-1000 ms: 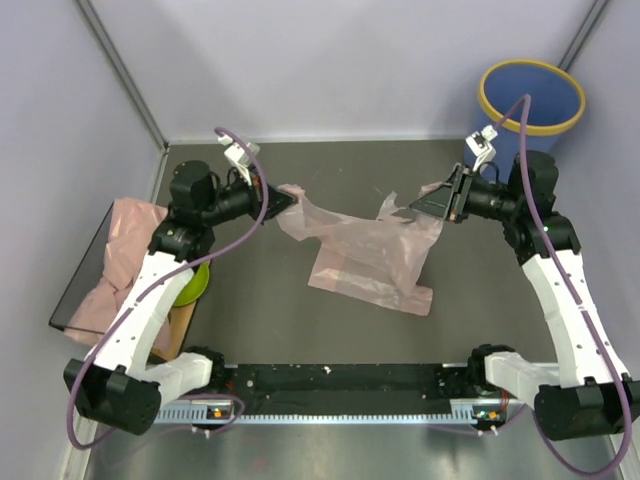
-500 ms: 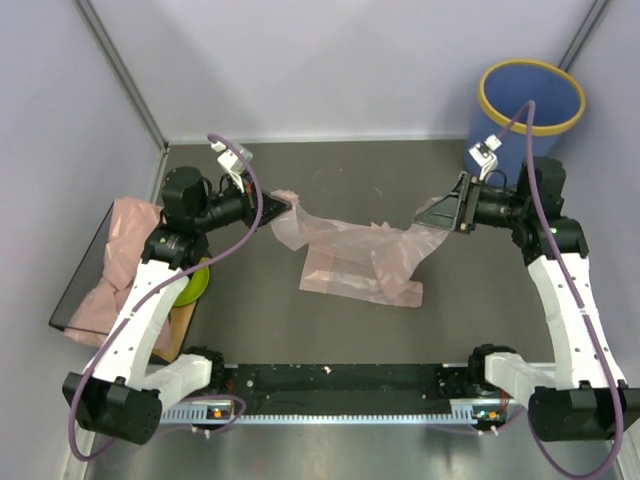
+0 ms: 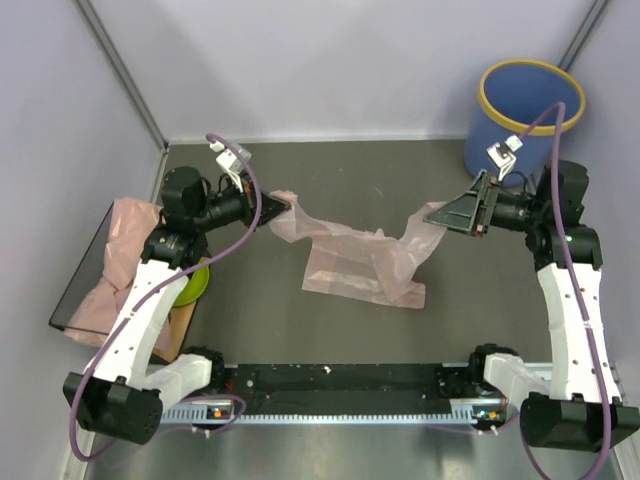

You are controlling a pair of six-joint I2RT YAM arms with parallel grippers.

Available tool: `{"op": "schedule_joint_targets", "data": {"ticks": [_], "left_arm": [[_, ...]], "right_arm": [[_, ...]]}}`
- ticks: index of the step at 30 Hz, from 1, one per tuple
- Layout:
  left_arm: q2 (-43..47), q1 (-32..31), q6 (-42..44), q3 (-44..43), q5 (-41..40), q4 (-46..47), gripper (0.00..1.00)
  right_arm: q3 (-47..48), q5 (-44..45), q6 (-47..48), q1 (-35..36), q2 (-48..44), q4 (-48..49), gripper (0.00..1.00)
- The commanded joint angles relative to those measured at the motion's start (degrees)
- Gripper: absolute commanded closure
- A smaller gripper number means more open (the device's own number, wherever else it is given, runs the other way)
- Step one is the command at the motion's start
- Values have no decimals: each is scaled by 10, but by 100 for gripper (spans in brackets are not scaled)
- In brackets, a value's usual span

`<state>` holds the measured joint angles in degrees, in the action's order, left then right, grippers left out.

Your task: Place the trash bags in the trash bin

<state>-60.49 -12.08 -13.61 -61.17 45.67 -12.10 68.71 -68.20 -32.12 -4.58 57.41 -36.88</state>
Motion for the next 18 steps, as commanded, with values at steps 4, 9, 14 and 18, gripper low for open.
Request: {"op": "schedule_joint_targets", "data": {"ticks": [4,9,14,18], "left_arm": [[1,3,-21,14,28,49,100],[-3,3,-45,25,51,74,100],[-3,3,-48,21,55,77,100],[-2,4,-43,21,43,73,100]], "right_arm": [[-30,-11,-22,-15,-37,4,33],[-64,3,-98,25,-31,81,28],[-104,30,-170,87,-35,169,31],[-111,26,-191,132,-32,195,51]]}}
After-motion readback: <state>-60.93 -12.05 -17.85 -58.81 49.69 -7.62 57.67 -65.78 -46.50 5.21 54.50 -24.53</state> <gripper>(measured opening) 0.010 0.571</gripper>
